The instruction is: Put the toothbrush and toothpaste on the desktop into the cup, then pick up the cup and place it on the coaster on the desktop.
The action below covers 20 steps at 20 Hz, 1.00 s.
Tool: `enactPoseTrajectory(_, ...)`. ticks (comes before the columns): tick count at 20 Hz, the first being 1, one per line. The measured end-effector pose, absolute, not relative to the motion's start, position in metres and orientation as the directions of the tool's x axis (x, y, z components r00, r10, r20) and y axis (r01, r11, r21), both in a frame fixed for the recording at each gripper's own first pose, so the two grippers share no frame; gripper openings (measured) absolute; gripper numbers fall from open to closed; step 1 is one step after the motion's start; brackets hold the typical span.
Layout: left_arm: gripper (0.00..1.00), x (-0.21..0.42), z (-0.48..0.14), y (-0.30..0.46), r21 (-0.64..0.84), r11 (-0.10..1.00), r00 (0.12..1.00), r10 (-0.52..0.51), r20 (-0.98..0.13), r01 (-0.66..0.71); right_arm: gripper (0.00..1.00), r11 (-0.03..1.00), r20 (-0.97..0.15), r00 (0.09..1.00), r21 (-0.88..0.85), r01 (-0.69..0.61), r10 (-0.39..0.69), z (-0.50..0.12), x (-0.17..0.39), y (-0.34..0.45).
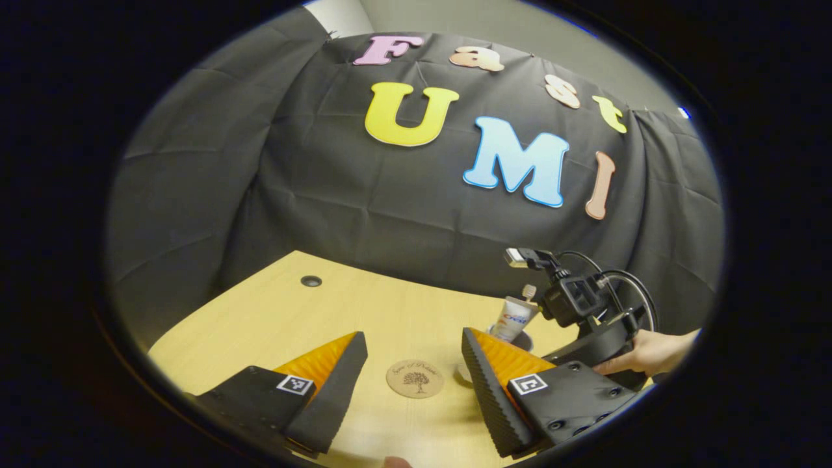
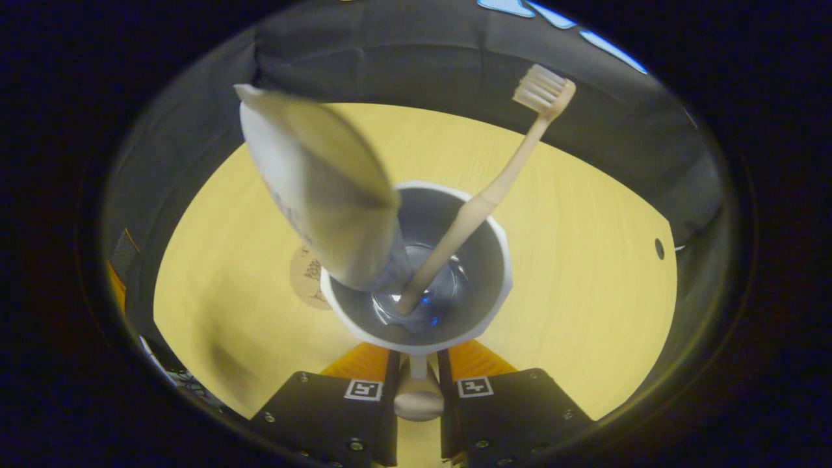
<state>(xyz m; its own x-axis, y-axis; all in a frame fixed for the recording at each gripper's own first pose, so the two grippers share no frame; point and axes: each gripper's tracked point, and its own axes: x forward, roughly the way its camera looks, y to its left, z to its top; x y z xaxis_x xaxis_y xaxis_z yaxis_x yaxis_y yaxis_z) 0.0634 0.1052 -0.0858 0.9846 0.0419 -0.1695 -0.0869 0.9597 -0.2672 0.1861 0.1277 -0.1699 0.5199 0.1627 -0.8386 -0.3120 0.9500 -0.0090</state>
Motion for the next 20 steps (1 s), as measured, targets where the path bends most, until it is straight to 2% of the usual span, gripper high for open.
enactPoseTrajectory(8, 0.94, 0.036, -0.077, 0.135, -0.276, 0.954, 0.986, 0.071, -0.154, -0.112, 0.27, 0.914, -0.857, 0.475, -0.014, -0.406, 0.198, -0.180, 0.190, 0.191)
enactPoseTrajectory(18, 0.94, 0.022, -0.081, 0.158, -0.278, 0.953, 0.984, 0.074, -0.159, -0.117, 0.27, 0.918, -0.879, 0.451, -0.040, -0.395, 0.155, -0.179, 0.185, 0.190)
enactPoseTrajectory(20, 0.94, 0.023, -0.081, 0.161, -0.272, 0.955, 0.984, 0.077, -0.161, -0.120, 0.30, 0.921, -0.867, 0.466, -0.025, -0.389, 0.174, -0.173, 0.182, 0.188)
